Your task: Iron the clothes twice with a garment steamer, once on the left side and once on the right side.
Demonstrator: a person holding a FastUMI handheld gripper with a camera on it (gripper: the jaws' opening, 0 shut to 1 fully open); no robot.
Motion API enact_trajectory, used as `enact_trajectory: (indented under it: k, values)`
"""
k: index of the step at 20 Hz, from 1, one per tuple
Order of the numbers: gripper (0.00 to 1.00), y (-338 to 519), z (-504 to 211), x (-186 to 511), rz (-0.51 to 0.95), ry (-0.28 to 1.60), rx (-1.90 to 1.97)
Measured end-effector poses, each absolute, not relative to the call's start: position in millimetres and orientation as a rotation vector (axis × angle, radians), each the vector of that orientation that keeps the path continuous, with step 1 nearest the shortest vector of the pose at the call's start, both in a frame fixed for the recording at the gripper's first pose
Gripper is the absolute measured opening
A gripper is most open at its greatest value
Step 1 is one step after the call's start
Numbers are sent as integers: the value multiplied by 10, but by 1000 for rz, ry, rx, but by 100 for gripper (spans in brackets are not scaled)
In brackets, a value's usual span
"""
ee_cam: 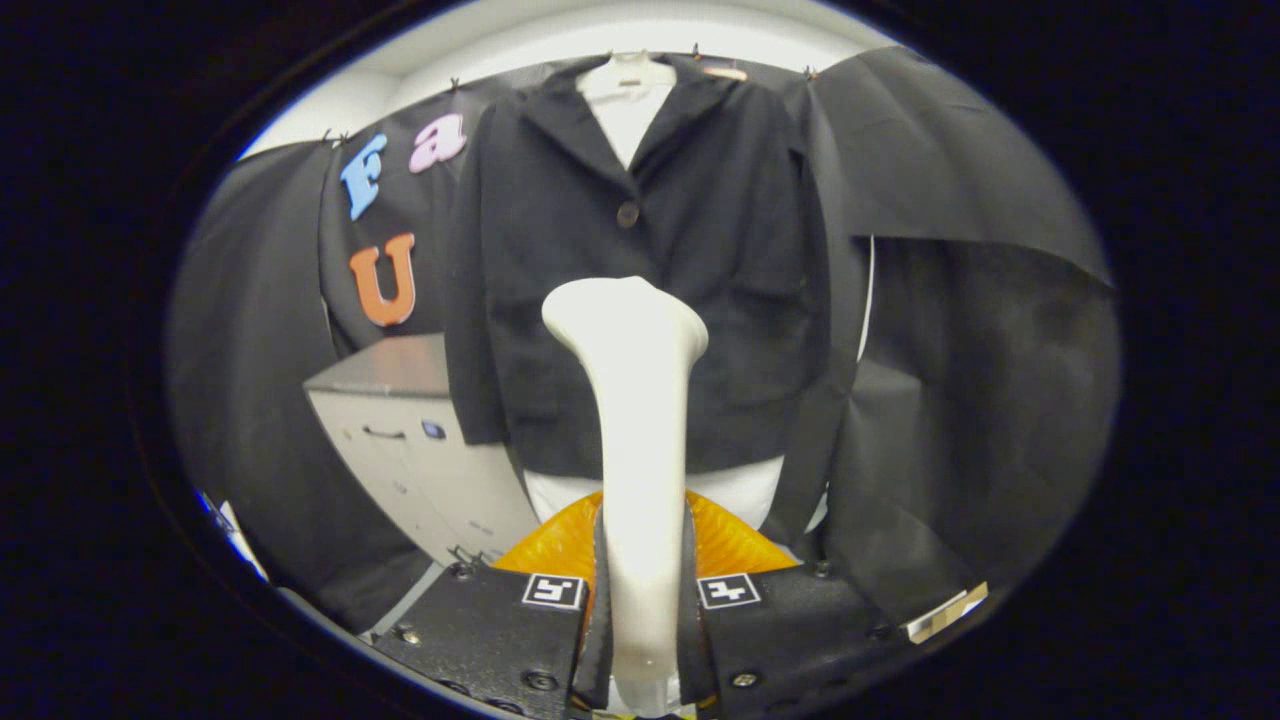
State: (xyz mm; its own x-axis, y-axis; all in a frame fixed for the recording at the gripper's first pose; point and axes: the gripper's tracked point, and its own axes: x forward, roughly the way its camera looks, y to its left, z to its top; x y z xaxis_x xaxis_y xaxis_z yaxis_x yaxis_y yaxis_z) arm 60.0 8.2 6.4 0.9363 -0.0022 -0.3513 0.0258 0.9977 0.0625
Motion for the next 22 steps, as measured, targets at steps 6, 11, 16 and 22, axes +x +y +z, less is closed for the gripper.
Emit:
enact_trajectory:
  k: [6,11,16,22]
  values:
    - [28,-340,1367,937,-23,113,32]
    - [28,-567,1960,1340,-40,19,8]
    - [28,-779,2225,1716,-90,-23,-12]
    - [28,-743,1861,1903,-93,40,-6]
